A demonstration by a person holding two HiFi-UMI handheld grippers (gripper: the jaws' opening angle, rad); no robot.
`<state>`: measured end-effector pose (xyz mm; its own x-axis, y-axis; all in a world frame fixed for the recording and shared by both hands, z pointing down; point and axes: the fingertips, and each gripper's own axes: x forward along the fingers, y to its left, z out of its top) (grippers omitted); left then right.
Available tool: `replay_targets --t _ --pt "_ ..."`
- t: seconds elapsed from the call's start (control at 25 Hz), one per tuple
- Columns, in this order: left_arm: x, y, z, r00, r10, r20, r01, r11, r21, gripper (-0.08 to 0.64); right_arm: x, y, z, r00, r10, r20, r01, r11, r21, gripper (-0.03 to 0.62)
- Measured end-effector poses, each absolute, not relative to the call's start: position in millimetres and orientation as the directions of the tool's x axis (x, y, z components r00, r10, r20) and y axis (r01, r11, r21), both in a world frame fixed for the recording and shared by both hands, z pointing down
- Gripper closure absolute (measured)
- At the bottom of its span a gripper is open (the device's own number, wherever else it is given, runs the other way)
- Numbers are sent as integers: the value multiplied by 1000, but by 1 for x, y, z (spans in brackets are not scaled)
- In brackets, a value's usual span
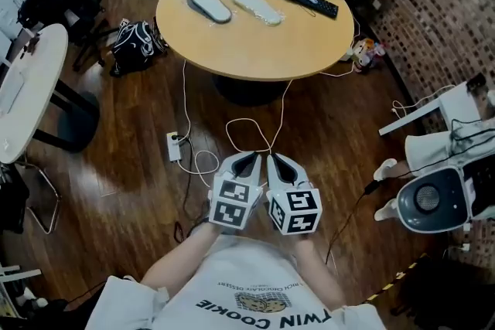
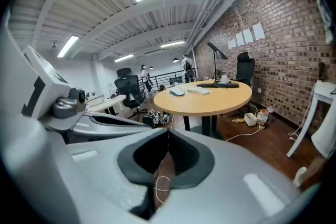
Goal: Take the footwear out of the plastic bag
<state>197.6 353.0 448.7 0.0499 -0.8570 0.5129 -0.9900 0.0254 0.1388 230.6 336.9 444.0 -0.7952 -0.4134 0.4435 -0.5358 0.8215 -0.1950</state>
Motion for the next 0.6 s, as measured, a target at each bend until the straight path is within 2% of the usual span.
replay_targets --t 0.36,0.6 --pt "113 315 440 99 -859 503 -989 -31 142 557 139 301 435 -779 -441 446 -560 809 -179 589" --pt "75 301 440 112 -862 495 -986 -36 161 557 106 290 436 -768 -450 456 -569 807 -162 589"
